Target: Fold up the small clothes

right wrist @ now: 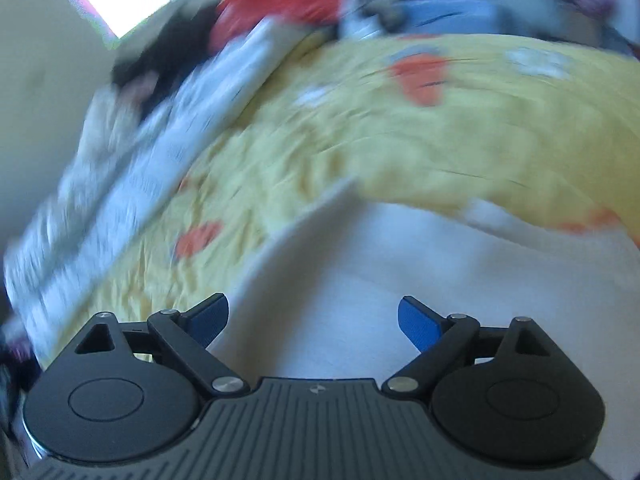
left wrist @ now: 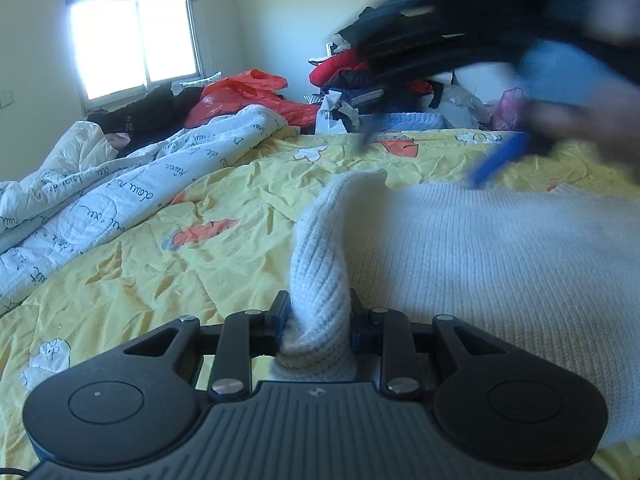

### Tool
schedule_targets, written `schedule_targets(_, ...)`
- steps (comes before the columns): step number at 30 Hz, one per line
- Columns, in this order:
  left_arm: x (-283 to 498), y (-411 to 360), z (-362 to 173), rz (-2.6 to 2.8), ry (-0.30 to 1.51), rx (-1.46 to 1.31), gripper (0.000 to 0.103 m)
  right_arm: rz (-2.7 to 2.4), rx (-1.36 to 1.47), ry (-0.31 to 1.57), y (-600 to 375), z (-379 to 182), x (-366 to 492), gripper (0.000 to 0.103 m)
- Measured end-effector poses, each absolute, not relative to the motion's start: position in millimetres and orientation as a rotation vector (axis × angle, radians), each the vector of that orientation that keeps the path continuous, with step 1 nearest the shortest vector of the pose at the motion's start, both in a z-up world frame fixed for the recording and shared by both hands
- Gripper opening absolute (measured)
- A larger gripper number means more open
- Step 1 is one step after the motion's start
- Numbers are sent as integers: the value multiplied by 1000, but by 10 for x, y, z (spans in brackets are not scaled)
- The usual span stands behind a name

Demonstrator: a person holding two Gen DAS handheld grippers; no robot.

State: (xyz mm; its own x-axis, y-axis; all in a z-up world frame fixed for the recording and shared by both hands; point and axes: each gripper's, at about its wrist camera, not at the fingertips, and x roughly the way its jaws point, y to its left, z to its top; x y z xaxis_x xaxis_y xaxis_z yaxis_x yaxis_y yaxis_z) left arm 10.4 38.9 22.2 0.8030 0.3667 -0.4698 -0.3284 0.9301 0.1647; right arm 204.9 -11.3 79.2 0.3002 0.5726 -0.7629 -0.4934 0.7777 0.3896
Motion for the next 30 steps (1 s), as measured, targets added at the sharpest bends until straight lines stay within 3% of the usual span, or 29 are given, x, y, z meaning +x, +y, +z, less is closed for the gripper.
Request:
schedule_targets(7, 103, 408, 225, 368, 515, 70, 26, 653, -426, 1174, 1204, 511, 2063, 75)
schedule_targets(11, 96, 456, 235, 376, 516, 46, 28, 610, -585, 1156, 1460, 401, 1941, 75)
schedule_targets(14, -1, 563, 296, 403, 511, -19, 35, 605, -595, 1142, 1433, 374, 1890, 75)
schedule_targets(17, -75, 763, 318, 378, 546, -167, 36, 619, -587, 1134, 1397, 360, 1886, 77)
schedule_targets(21, -78, 1024, 350, 350, 595, -377, 36, 641, -572, 1143, 1428, 340, 1883, 91)
schedule_targets(30, -174, 1461, 194, 258, 654, -890, 39, 673, -534, 1143, 1387, 332, 1893, 96)
